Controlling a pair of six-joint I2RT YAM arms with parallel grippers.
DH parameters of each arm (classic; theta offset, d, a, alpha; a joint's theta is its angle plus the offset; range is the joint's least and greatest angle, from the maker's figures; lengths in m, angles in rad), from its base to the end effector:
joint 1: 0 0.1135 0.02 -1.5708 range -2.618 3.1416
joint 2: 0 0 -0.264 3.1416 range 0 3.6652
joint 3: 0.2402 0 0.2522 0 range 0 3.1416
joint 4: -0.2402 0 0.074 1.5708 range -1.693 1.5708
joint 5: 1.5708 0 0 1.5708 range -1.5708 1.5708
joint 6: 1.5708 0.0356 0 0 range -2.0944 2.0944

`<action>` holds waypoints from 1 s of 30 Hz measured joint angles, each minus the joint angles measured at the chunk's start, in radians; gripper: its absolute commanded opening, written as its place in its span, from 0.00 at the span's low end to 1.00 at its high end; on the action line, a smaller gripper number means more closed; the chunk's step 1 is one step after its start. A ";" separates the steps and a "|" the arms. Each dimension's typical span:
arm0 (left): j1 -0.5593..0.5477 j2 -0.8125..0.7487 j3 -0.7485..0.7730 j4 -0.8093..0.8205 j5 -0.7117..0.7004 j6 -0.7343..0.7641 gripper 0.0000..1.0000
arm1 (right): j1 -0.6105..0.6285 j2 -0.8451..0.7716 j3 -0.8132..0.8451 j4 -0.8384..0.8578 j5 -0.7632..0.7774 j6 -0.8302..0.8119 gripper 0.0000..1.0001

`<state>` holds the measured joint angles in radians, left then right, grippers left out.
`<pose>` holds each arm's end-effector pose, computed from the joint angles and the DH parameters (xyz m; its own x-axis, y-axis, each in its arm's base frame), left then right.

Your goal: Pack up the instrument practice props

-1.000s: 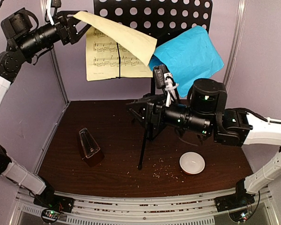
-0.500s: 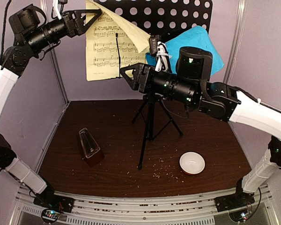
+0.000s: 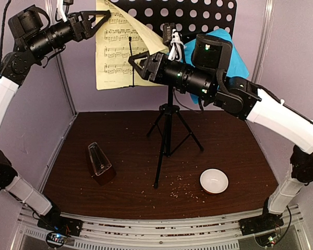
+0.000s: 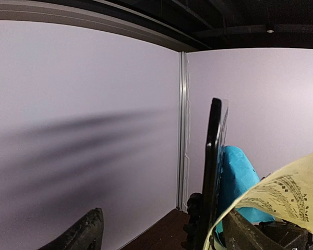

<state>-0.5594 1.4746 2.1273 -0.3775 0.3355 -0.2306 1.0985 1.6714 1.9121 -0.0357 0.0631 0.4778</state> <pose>0.2111 -0.1460 0.6020 0.0483 -0.2849 -0.9573 0.8019 0.5825 -0.1329 0.1737 0.3350 0.5151 -0.3135 0.3950 -0.8635 -0.8069 0.3686 0.4616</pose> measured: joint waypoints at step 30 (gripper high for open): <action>-0.002 -0.096 -0.160 -0.076 0.027 0.023 0.23 | -0.038 0.171 0.264 0.008 -0.053 0.006 0.24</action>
<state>-0.5610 1.3788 1.9671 -0.4530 0.3626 -0.2077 1.0603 1.8420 2.1761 -0.0280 0.0097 0.4843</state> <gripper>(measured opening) 0.233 0.251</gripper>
